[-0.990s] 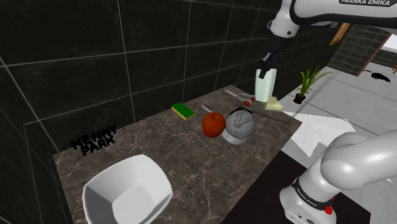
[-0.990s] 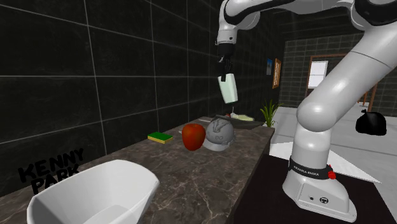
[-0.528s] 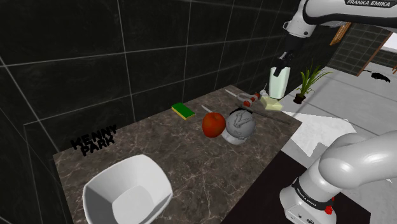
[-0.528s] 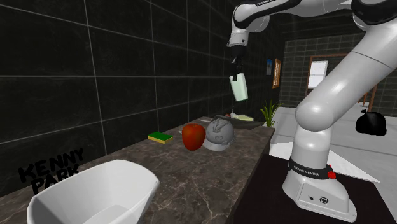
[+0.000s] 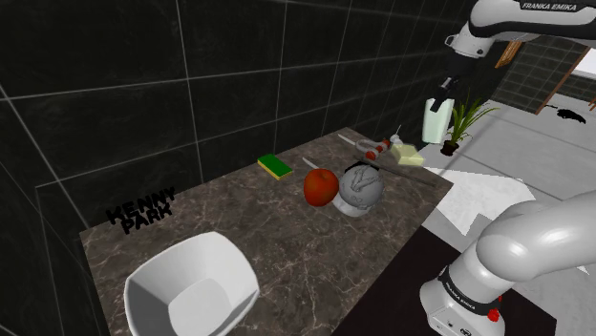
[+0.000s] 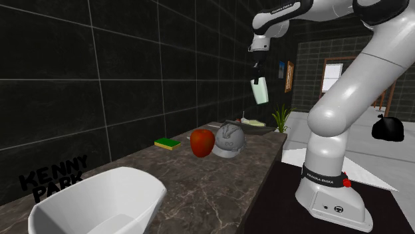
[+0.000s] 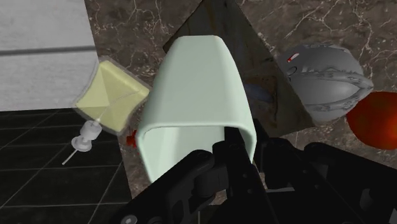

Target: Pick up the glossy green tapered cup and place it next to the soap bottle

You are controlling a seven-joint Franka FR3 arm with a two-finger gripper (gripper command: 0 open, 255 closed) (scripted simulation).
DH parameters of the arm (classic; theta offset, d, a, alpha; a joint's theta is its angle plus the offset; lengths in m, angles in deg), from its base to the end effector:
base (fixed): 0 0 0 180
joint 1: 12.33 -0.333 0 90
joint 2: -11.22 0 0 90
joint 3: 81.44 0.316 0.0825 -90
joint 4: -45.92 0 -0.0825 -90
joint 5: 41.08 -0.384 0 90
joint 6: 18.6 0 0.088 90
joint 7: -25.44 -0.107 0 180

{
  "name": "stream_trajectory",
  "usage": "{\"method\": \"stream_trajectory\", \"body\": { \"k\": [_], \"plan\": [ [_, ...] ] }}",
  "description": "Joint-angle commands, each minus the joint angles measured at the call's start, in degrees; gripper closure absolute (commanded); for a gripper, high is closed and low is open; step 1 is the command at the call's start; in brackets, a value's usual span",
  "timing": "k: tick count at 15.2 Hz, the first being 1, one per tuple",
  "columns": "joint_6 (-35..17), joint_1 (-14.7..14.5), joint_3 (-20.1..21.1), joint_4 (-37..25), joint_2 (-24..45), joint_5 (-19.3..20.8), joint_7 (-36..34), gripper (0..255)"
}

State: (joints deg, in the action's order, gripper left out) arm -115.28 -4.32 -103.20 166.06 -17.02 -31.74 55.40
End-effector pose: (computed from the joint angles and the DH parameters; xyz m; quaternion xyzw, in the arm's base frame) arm 0.3390 -0.2476 0.6027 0.9992 0.0274 0.0271 0.0069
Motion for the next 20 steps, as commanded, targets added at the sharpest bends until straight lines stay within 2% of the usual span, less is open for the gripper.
{"method": "stream_trajectory", "body": {
  "k": [1, 7, 12, 13, 20],
  "plan": [
    [0.1, 0.7, -2.4, -1.3, 0.9, 0.6, 3.1, 255],
    [-0.3, 1.7, -10.2, -8.0, 7.4, 0.2, 12.6, 255],
    [-0.4, 2.3, -17.5, -15.4, 15.1, -2.9, 21.6, 255],
    [-0.4, 2.4, -17.9, -15.9, 15.7, -3.2, 22.2, 255],
    [-5.8, 2.7, -18.1, -10.0, 15.1, -2.7, 22.0, 255]
  ]
}}
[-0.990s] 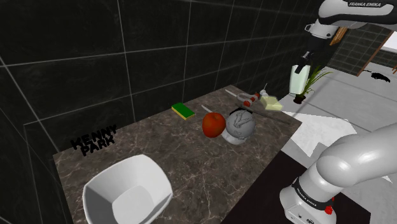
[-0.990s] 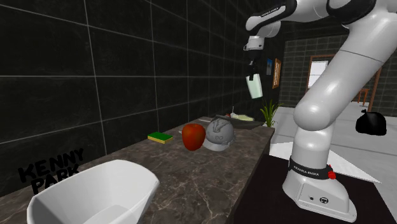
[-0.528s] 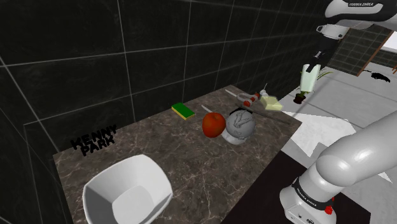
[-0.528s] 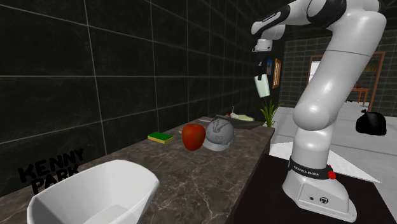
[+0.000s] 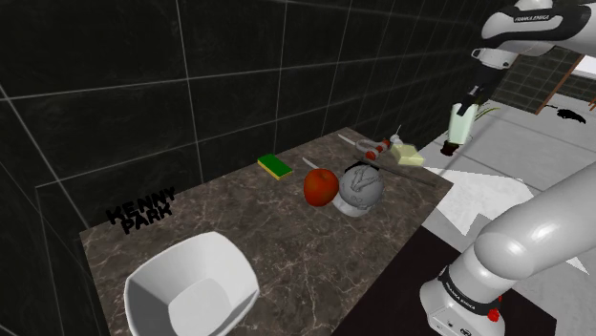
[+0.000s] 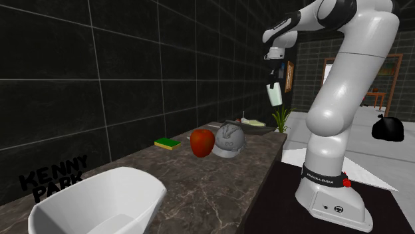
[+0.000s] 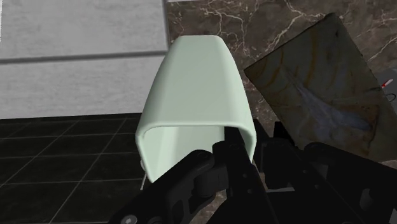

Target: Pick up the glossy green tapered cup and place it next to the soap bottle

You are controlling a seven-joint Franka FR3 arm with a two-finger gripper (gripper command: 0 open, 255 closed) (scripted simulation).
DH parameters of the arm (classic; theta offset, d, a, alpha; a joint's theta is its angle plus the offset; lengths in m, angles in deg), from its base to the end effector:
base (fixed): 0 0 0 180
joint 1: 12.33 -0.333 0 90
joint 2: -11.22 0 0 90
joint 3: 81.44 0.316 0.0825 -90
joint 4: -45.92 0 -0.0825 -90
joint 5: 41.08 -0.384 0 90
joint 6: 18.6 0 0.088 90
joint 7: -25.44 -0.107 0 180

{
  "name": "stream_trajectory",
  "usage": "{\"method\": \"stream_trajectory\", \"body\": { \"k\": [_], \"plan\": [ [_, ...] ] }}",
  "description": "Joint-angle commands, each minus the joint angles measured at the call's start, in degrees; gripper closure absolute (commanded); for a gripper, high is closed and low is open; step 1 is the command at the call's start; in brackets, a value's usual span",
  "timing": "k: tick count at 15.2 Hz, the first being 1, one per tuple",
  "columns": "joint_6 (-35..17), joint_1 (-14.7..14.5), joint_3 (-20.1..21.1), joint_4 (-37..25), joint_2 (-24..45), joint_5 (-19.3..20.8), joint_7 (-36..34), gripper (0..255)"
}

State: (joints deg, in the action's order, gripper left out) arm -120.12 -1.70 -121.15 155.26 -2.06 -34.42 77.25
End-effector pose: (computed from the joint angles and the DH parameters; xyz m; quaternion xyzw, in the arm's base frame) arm 0.2955 -0.4176 0.5731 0.9992 0.0282 0.0268 0.0068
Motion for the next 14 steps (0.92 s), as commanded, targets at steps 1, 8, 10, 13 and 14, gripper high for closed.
{"method": "stream_trajectory", "body": {
  "k": [1, 8, 10, 13, 14],
  "plan": [
    [-1.7, 0.1, -0.2, 1.6, 0.1, 0.0, 0.1, 255],
    [-7.1, 0.3, -0.7, 6.8, 0.3, 0.1, 0.2, 255],
    [-8.6, 0.3, -0.9, 8.2, 0.5, 0.1, 0.3, 255],
    [-10.9, 0.4, -1.3, 10.1, 0.9, -0.1, 0.5, 255],
    [-11.7, 0.4, -1.4, 10.7, 1.1, -0.2, 0.6, 255]
  ]
}}
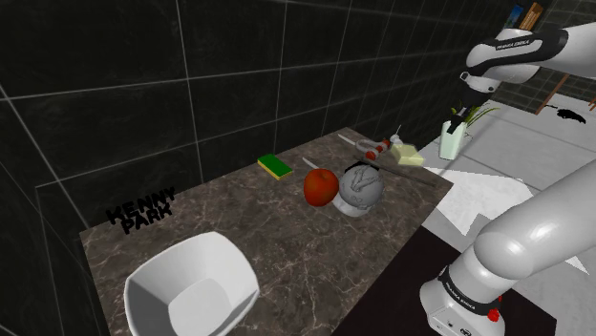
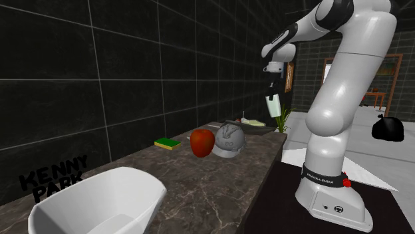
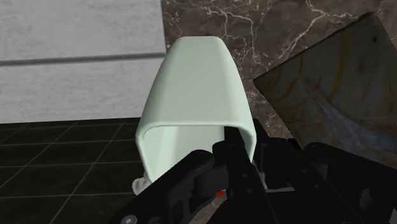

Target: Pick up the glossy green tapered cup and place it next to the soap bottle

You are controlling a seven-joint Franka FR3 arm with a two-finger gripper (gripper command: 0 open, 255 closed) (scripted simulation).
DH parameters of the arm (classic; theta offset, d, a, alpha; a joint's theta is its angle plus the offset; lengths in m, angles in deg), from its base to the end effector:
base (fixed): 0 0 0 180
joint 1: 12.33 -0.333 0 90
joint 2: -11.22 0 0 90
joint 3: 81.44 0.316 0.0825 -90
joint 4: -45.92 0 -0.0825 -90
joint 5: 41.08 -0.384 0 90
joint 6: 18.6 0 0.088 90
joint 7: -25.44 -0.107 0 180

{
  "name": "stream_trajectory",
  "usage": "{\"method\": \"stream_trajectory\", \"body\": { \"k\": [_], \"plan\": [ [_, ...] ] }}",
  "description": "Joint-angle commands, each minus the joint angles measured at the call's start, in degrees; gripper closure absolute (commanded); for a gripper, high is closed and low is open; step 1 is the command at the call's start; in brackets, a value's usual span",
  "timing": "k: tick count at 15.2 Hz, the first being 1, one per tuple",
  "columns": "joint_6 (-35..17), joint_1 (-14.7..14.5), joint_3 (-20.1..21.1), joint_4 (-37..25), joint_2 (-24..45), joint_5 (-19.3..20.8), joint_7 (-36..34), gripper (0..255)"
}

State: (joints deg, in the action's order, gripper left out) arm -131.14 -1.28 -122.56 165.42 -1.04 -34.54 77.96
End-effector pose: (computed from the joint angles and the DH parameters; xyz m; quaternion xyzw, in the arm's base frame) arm 0.2944 -0.4196 0.4974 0.9992 0.0281 0.0267 0.0068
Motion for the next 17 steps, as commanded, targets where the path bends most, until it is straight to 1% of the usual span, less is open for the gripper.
{"method": "stream_trajectory", "body": {
  "k": [1, 10, 17],
  "plan": [
    [-1.5, 0.0, -0.1, 1.2, 0.3, -0.1, 0.0, 255],
    [-8.5, -0.2, -1.4, 6.2, 2.8, -1.5, 1.3, 255],
    [-14.1, -0.4, -2.4, 9.5, 5.7, -3.6, 3.0, 255]
  ]
}}
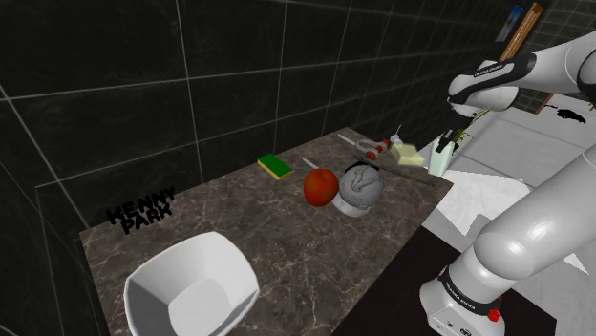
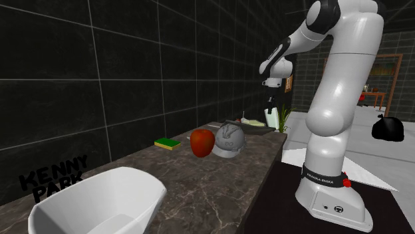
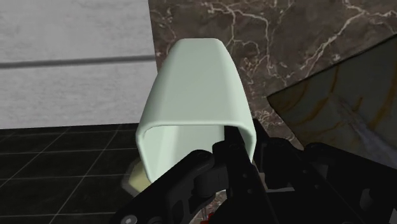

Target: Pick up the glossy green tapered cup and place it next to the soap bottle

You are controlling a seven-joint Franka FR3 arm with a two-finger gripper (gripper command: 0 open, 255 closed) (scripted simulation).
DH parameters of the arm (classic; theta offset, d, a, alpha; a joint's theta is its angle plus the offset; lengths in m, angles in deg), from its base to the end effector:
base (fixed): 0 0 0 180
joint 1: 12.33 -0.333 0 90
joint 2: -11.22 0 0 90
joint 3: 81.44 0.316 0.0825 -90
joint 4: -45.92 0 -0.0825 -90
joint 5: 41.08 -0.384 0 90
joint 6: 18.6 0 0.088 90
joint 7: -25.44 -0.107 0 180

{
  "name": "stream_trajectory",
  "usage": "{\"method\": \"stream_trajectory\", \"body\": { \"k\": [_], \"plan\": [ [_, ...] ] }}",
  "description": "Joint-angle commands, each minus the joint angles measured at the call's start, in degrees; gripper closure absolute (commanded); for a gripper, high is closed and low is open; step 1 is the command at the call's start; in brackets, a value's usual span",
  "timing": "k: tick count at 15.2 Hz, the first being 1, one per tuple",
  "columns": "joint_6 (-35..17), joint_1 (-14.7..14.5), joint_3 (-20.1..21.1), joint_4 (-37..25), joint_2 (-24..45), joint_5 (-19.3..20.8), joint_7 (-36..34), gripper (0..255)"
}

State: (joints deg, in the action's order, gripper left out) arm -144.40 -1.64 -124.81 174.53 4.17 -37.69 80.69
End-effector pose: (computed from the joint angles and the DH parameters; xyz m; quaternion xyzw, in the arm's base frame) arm 0.2952 -0.4184 0.4084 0.9992 0.0282 0.0267 0.0068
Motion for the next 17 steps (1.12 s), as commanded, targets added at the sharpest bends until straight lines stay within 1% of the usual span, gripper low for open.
{"method": "stream_trajectory", "body": {
  "k": [1, 9, 10, 15, 17],
  "plan": [
    [-2.3, -0.1, -0.4, 1.1, 1.4, -1.1, 0.9, 255],
    [-2.3, -0.1, -0.4, 1.1, 1.4, -1.1, 0.9, 255],
    [-2.2, -0.1, -0.4, 1.1, 1.4, -1.1, 0.9, 0],
    [-2.2, -0.1, -0.4, 1.1, 1.4, -1.1, 0.9, 0],
    [1.7, 0.1, 0.2, -0.8, -1.2, 0.9, -0.6, 0]
  ]
}}
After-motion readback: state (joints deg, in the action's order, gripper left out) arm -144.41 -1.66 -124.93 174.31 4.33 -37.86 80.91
